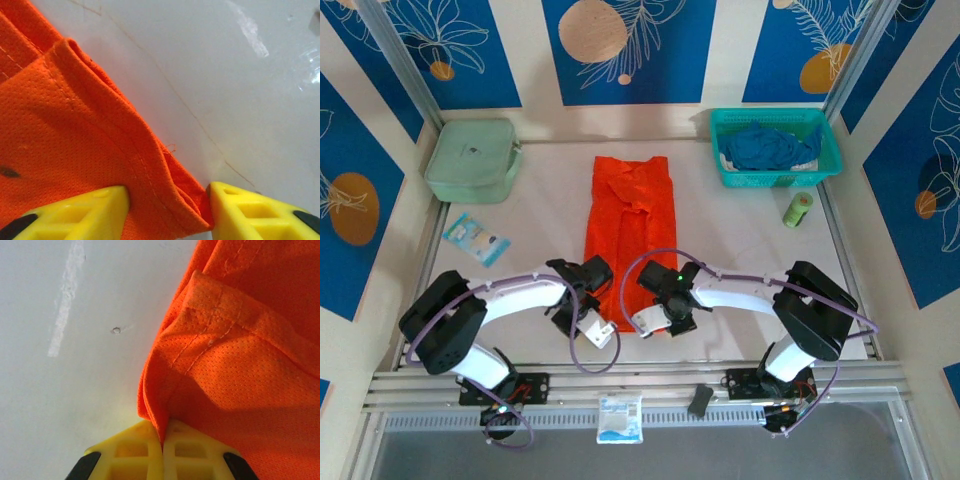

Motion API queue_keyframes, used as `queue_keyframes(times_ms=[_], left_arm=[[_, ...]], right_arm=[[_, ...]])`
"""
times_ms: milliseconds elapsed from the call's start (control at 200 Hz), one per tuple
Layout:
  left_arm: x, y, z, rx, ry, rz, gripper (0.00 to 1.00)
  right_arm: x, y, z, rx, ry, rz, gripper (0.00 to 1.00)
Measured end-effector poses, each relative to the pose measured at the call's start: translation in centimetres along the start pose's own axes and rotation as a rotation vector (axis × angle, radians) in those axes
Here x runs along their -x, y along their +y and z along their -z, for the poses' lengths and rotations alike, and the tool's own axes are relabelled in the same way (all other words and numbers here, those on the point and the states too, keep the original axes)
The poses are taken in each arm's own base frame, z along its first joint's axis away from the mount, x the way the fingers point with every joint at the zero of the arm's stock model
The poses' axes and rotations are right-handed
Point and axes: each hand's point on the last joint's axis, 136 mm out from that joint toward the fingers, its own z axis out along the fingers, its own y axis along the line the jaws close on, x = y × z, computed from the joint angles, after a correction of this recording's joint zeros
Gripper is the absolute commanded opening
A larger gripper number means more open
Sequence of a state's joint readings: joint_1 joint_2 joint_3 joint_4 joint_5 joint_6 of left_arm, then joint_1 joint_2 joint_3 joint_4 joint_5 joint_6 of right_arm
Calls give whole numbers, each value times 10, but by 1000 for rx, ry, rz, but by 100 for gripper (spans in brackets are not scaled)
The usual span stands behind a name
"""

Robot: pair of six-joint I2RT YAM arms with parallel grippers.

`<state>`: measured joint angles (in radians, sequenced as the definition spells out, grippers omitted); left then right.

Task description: Fold and stack the t-shirts

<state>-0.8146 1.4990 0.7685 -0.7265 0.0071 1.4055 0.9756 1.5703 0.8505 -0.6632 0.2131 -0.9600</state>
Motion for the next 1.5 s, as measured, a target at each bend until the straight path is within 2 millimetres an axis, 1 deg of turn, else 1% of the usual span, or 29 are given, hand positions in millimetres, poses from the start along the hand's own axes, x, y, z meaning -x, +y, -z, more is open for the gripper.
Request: queue_keyframes(times_ms=[15, 40, 200, 255, 280, 495, 595, 660, 765, 886, 996, 1076, 1156, 1241, 1371, 1446, 1501], left_arm=[[0, 0, 0, 3, 0, 3, 33], [0, -1, 1, 9, -1, -1, 28], [0, -1, 1, 69, -10, -11, 9], [0, 0, 1, 88, -13, -10, 5], [0, 0, 1, 93, -14, -9, 0], [1, 2, 3, 112, -17, -15, 0], [2, 4, 5, 114, -10, -6, 0], [4, 9, 9, 130, -2, -4, 0], [10, 17, 28, 178, 15, 4, 0], [22, 23, 62, 261, 2, 13, 0], [21, 30, 88, 342, 0, 40, 0], [17, 36, 101, 372, 8, 56, 0], [10, 47, 110, 392, 13, 90, 0], [-1, 61, 119, 410, 17, 141, 0], [-21, 86, 129, 445, 11, 214, 0], [-31, 99, 133, 468, 2, 248, 0], [-38, 108, 134, 480, -4, 270, 0]], right_arm=[[0, 0, 0, -1, -1, 0, 0], [0, 0, 0, -1, -1, 0, 0], [0, 1, 1, 2, -3, 0, 0], [0, 1, 1, 0, -3, 0, 0], [0, 1, 2, -2, -5, 0, 0], [2, 0, 14, -32, -24, -4, 0], [5, 0, 25, -57, -42, -9, 0], [7, 2, 33, -80, -60, -9, 0], [8, 6, 47, -107, -84, -17, 0], [7, 9, 60, -131, -104, -31, 0], [2, 5, 65, -148, -115, -65, 0], [-8, -4, 67, -159, -111, -118, 0], [-19, -19, 74, -186, -115, -180, 0], [-29, -42, 87, -232, -132, -249, 0], [-44, -83, 112, -320, -169, -346, 0], [-52, -103, 122, -357, -187, -389, 0], [-58, -114, 126, -371, -198, -416, 0]])
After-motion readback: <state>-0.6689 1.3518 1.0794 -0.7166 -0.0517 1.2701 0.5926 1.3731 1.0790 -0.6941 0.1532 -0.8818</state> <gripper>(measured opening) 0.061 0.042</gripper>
